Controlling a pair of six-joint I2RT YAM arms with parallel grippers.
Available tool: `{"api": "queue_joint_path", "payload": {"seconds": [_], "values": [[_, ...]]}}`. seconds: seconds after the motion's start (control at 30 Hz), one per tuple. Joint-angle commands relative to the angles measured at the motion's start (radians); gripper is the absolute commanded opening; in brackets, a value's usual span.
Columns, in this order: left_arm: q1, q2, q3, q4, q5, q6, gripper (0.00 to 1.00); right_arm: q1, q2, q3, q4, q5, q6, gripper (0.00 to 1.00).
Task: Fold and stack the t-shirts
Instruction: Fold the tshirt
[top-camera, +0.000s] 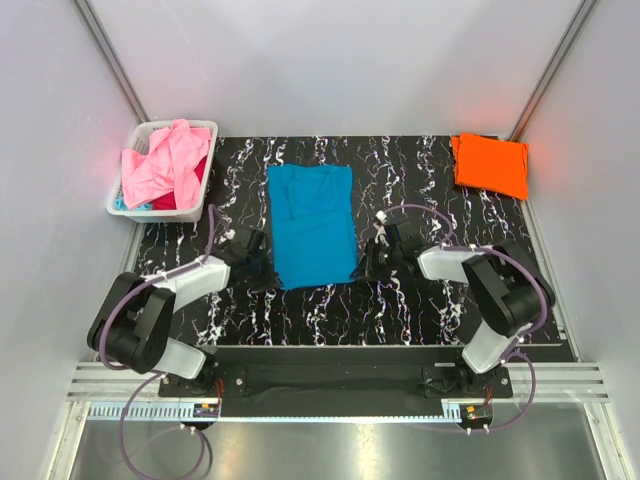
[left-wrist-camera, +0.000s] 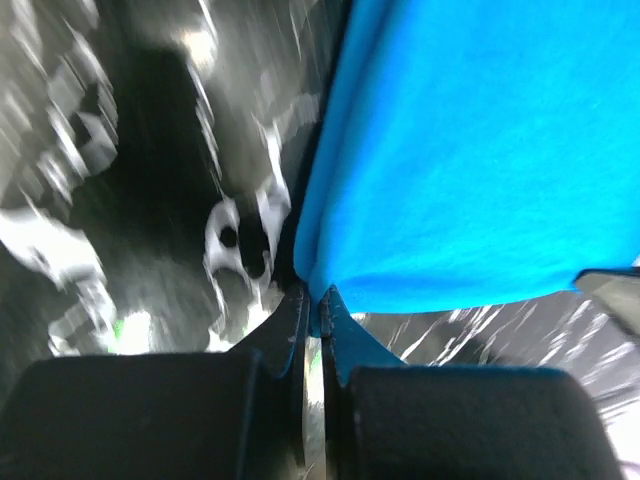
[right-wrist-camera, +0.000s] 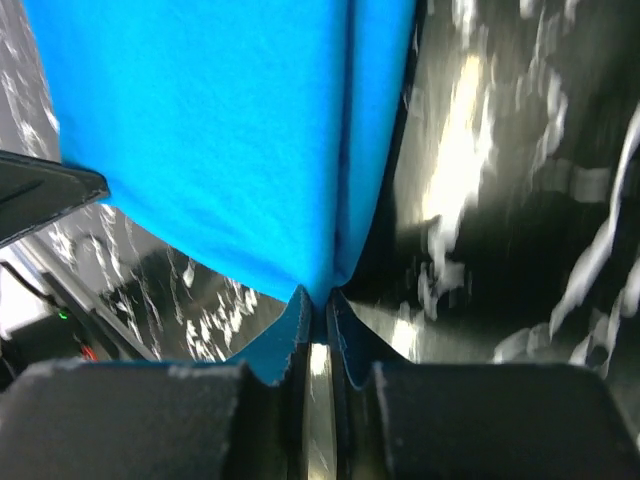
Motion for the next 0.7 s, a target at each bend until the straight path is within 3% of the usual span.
{"api": "queue_joint_path", "payload": {"seconds": [0.0, 0.2, 0.37, 0.5, 0.67], "values": [[-0.082, -0.036, -0.053, -0.148, -0.157, 0.023, 0.00, 0.042, -0.118, -0.074, -0.031, 0.095, 0.012, 0.00], [-0.222, -0.183, -0.155, -0.238, -0.201, -0.058, 0.00, 0.243, -0.363, -0.227, -0.062, 0.236, 0.145, 0.00], [-0.332, -0.457, -0.198, -0.402, -0.272, -0.156, 0.00, 0.351, -0.626, -0.318, -0.214, 0.345, 0.271, 0.00], [-0.360, -0.646, -0.157, -0.513, -0.327, -0.212, 0.00, 0.365, -0.866, -0.278, -0.401, 0.437, 0.270, 0.00], [-0.363, -0.691, -0.045, -0.570, -0.422, -0.178, 0.00, 0.363, -0.916, -0.128, -0.568, 0.523, 0.187, 0.00]]}}
